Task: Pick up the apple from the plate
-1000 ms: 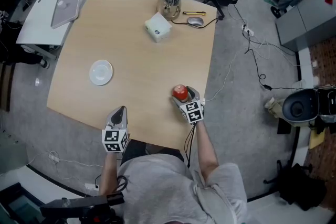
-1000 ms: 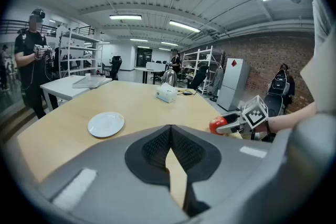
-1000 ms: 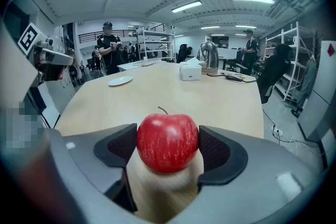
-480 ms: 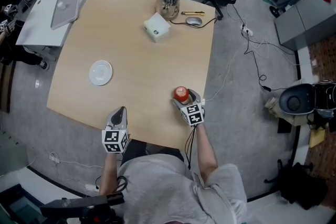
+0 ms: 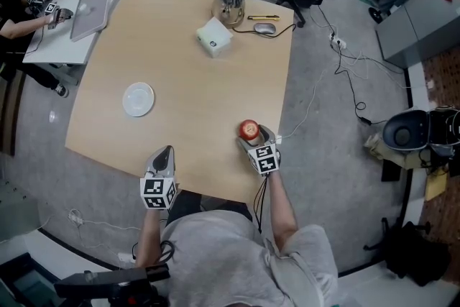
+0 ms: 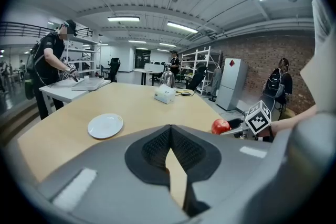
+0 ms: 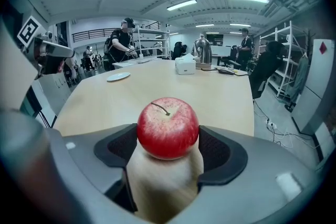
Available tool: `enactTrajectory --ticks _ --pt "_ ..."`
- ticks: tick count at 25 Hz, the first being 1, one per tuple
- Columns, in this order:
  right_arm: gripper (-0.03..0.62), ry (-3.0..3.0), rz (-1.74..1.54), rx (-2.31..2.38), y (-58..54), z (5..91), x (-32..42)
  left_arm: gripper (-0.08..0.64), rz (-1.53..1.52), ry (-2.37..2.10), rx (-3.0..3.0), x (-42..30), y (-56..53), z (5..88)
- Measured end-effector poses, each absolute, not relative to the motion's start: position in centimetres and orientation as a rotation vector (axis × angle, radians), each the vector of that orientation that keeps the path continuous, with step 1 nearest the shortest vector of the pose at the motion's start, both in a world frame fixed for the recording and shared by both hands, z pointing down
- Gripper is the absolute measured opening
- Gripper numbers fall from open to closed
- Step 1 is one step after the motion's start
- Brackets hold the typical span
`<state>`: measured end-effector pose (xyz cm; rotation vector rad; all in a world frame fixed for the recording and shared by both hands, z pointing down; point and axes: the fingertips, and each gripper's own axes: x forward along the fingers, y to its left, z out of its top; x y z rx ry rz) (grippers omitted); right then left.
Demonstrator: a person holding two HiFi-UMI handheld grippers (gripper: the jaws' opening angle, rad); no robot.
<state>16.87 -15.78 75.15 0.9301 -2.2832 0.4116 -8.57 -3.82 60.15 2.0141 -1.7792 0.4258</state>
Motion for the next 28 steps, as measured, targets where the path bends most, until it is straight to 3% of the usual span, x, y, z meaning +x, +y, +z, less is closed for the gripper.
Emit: enactTrajectory --ticks 28 --pt "0.379 -2.309 0.422 1.02 -14.9 73.2 18.0 0.02 0.423 -1.76 2.048 -7.6 -2.9 59.7"
